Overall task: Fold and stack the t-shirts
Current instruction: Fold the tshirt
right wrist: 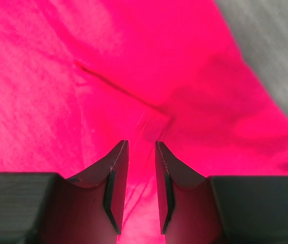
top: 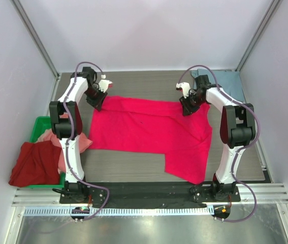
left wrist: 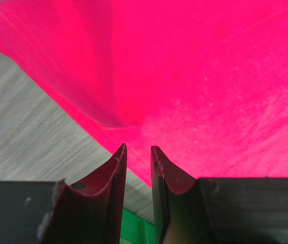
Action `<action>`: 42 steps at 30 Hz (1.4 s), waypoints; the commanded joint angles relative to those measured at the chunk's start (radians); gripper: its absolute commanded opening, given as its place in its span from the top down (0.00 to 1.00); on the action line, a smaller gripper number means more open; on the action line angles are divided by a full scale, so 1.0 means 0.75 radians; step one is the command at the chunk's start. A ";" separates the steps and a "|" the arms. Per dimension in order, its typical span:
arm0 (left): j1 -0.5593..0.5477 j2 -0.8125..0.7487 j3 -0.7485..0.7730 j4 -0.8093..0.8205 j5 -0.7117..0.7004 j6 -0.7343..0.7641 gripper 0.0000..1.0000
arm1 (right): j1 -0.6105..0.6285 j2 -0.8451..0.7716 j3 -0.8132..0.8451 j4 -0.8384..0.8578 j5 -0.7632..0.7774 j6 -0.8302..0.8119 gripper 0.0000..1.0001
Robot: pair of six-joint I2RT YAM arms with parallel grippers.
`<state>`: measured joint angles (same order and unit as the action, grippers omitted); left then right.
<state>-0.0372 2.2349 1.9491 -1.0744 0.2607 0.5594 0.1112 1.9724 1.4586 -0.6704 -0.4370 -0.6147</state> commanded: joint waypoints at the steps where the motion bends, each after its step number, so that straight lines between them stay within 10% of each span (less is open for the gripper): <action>1: 0.007 -0.125 -0.018 0.015 0.047 -0.061 0.74 | -0.001 0.051 0.088 0.004 -0.043 -0.007 0.67; 10: 0.007 -0.165 -0.075 0.038 0.035 -0.091 0.75 | -0.001 0.180 0.172 0.019 -0.041 -0.013 0.68; 14: 0.007 -0.172 -0.077 0.034 0.016 -0.081 0.75 | -0.001 0.176 0.182 0.027 -0.047 -0.005 0.87; 27: 0.007 -0.149 -0.067 0.064 -0.022 -0.044 0.74 | 0.258 -0.327 -0.183 0.016 0.014 -0.027 0.97; 33: 0.007 -0.125 -0.071 0.056 -0.076 -0.014 0.70 | 0.353 -0.335 -0.221 0.016 0.022 0.143 0.73; 42: 0.019 0.006 0.058 -0.056 -0.129 -0.048 0.61 | 0.024 -0.100 -0.004 0.096 0.102 0.194 0.69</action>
<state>-0.0349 2.2189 1.9583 -1.0798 0.1986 0.5304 0.1982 1.8481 1.3716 -0.6437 -0.3958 -0.4969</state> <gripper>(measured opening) 0.388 0.307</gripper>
